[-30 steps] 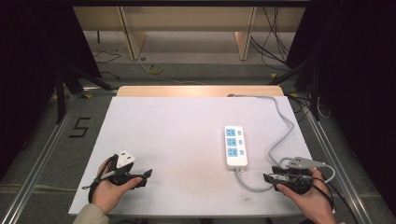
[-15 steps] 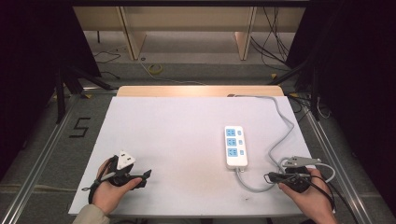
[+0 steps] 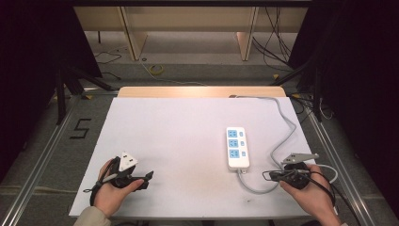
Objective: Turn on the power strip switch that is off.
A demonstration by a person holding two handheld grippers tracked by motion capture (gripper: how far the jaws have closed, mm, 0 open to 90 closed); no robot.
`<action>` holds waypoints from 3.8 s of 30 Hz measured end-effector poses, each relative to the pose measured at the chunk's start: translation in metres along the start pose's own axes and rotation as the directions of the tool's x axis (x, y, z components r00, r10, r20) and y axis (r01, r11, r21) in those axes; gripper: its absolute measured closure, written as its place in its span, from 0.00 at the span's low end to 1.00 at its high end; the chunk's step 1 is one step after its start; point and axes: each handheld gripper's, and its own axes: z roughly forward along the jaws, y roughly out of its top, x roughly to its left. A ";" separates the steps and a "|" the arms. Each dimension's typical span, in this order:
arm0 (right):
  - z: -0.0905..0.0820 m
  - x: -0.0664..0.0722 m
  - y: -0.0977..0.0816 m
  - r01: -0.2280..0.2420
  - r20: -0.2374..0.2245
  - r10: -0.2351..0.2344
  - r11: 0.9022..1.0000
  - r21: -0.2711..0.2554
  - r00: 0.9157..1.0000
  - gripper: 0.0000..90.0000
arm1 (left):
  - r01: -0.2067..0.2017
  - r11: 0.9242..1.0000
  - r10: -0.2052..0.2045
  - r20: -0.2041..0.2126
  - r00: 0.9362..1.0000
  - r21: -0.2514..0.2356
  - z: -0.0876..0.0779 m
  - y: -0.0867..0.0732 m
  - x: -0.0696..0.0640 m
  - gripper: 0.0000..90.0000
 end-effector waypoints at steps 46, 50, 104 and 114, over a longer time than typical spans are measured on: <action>0.018 -0.006 0.060 0.035 0.000 -0.035 0.996 0.080 0.999 1.00 | 0.001 1.000 -0.001 -0.001 1.000 -0.016 0.000 0.003 -0.001 0.18; 0.018 -0.007 0.065 0.036 0.002 -0.036 0.996 0.082 0.999 1.00 | -0.004 1.000 0.004 -0.002 1.000 -0.013 0.000 0.003 0.000 0.18; 0.041 -0.014 0.118 0.042 0.021 -0.045 0.992 0.122 0.999 1.00 | -0.036 0.999 0.036 0.008 0.999 0.006 0.004 0.002 -0.007 0.19; 0.047 -0.013 0.130 0.047 0.023 -0.051 0.990 0.132 0.998 1.00 | -0.036 0.999 0.036 0.006 0.999 0.004 0.004 0.002 -0.007 0.19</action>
